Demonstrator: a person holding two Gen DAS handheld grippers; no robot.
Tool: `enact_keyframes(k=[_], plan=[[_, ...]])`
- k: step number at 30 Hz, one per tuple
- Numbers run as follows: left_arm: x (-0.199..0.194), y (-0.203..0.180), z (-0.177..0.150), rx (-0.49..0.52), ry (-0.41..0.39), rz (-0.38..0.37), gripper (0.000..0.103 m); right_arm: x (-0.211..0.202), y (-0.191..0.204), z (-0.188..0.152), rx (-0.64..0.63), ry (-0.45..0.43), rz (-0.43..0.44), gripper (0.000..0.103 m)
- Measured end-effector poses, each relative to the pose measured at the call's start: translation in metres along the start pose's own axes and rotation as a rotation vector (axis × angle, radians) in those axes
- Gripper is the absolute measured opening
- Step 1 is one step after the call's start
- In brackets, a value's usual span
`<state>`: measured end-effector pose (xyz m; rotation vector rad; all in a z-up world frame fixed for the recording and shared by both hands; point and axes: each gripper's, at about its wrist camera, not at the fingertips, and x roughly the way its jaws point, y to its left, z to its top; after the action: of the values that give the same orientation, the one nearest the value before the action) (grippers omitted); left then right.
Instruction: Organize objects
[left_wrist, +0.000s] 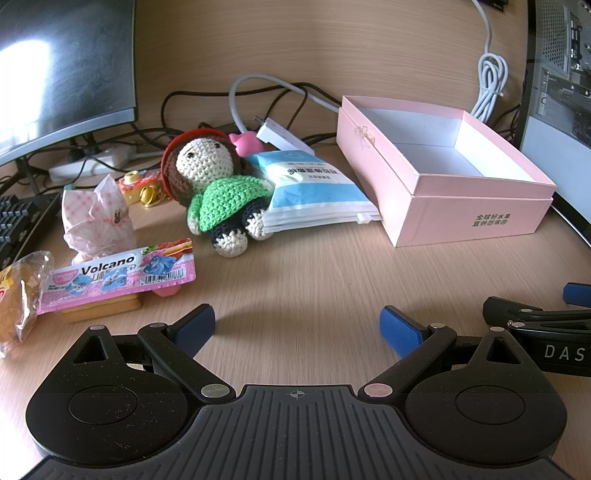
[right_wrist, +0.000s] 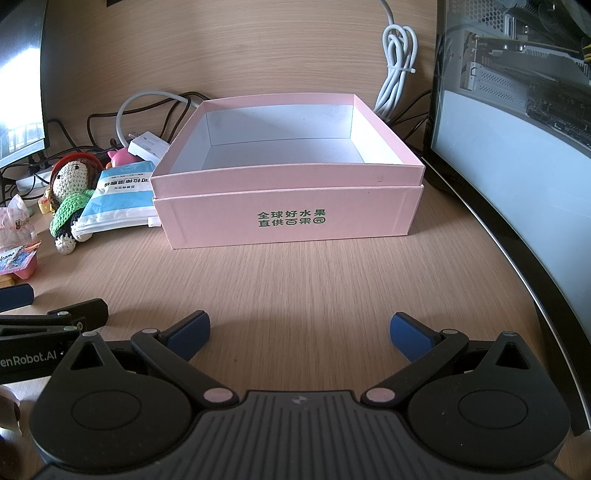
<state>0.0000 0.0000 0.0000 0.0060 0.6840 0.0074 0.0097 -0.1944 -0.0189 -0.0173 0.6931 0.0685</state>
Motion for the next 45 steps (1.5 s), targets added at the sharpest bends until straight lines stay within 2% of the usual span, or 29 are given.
enact_keyframes(k=[33, 45], plan=[[-0.0037, -0.0038, 0.0022, -0.004, -0.001, 0.019, 0.099, 0.0001, 0.0017, 0.0001, 0.000, 0.000, 0.000, 0.103], [-0.0097, 0.0033, -0.0056, 0.006, 0.000, -0.018, 0.096, 0.0000, 0.0018, 0.0003, 0.000, 0.000, 0.000, 0.103]])
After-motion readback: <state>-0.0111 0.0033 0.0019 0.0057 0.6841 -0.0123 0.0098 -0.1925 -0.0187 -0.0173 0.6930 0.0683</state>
